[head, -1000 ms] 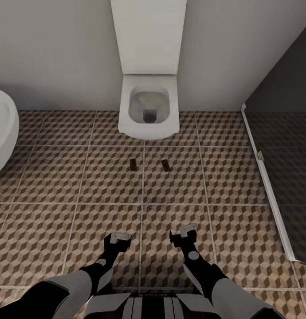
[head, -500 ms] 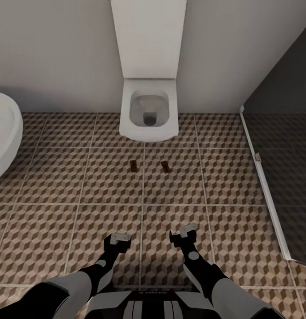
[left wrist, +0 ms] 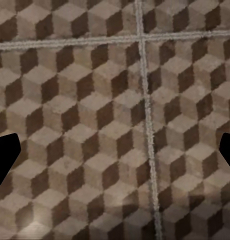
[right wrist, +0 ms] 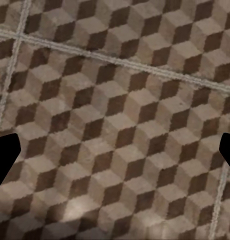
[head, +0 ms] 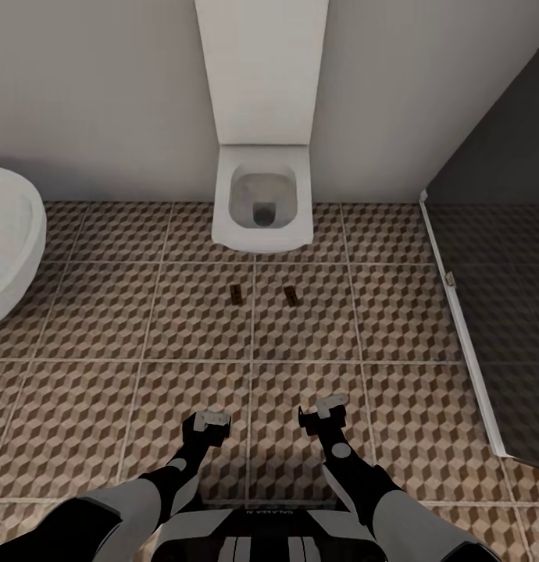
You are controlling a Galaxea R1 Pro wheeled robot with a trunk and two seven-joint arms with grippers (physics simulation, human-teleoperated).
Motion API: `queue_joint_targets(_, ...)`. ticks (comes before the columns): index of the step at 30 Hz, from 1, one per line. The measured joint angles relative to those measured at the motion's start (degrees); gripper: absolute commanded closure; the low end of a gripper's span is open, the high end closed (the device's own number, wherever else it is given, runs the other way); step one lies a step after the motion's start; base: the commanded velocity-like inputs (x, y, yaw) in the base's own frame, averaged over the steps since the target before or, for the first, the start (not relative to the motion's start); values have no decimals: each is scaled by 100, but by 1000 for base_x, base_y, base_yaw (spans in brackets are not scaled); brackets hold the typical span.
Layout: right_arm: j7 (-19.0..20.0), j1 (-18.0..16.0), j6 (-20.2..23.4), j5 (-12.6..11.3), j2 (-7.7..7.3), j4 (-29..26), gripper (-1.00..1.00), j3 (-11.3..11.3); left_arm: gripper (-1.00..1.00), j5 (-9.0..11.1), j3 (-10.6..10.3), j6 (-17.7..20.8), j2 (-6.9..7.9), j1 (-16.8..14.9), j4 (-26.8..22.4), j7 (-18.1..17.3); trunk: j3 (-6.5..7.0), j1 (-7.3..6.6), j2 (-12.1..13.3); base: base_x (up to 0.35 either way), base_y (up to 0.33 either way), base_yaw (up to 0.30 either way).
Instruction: Take the four mousetraps from the cabinet in the bathroom and place them on the bathroom floor. Make sure all four end up on the same floor surface, and ensure that at least two of them are either under or directly next to the same bathroom sink.
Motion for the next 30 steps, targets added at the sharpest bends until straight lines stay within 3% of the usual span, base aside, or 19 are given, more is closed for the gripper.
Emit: queue_joint_targets(30, 0, 1, -8, -2, -1, 0, -100, 0, -100, 3, 0, 2, 0, 10, 0, 0, 539, -659, 1204, 0, 0, 0)
